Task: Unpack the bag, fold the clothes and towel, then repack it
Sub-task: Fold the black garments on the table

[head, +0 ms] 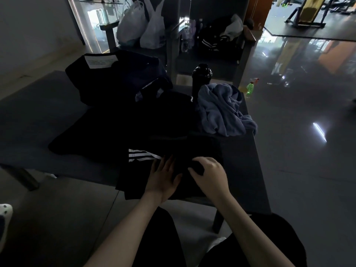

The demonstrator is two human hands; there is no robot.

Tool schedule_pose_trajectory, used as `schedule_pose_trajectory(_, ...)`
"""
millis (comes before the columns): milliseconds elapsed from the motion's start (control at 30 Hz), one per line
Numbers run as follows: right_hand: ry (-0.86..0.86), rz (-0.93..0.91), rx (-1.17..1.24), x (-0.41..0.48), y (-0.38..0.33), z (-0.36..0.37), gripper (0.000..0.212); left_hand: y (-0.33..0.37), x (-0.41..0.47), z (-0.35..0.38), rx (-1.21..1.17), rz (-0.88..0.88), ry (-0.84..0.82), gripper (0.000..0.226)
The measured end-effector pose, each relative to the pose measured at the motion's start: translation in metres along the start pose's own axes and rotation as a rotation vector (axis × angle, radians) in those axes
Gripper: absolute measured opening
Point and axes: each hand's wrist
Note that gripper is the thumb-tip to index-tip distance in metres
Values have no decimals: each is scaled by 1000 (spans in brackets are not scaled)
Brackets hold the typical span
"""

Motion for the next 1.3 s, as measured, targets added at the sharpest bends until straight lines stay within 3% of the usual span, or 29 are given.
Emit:
schedule_pose_trajectory(100,-199,-49,-36,-7,7,6,60,-2,0,-3,36,43,-30,86)
schedule_pose_trajectory(200,-95,-97,62,7,13,1,55,-9,-1,-4,34,80,-39,87)
schedule_pose_trajectory(233,-61,-138,-21,16,14,-2,54,-11,-1,-4,60,99,-24,80)
schedule_pose_trajectory(300,-150,-177,-248,33,18,-5,61,-18,0,-3,76,144,27,66)
schedule_pose_trajectory(400,-371,-79,-444,45,30,3,66,-28,6,-6,-10,230,-54,82)
schedule_pose_trajectory(533,-388,48,-446,35,44,5,68,-32,11,-15,126,251,-114,90)
schedule_pose_trajectory(667,-325,109,-491,22,45,-3,69,-23,8,-20,182,239,49,62)
schedule_pose_trajectory(800,-295,187,-593,6,44,-10,71,5,-9,-26,-2,395,326,44)
schedule_pose_trajectory(933,-271,248,-669,-5,41,-16,74,18,-37,-20,-3,528,245,62)
schedule_pose_trajectory(1133,-261,278,-724,-19,38,-24,76,15,-59,-18,339,587,63,100)
schedule_pose_trajectory(1200,-279,288,-721,-25,39,-29,76,19,-58,-7,333,544,-1,101)
schedule_pose_trajectory(1300,-293,264,-705,-36,42,-41,68,24,-60,5,213,438,47,101)
Point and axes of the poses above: each hand's wrist, its own x-axis towards the middle knuckle, its own z-axis out of the palm, y = z × x, and after that the axes turned 15 degrees about z, right-handed
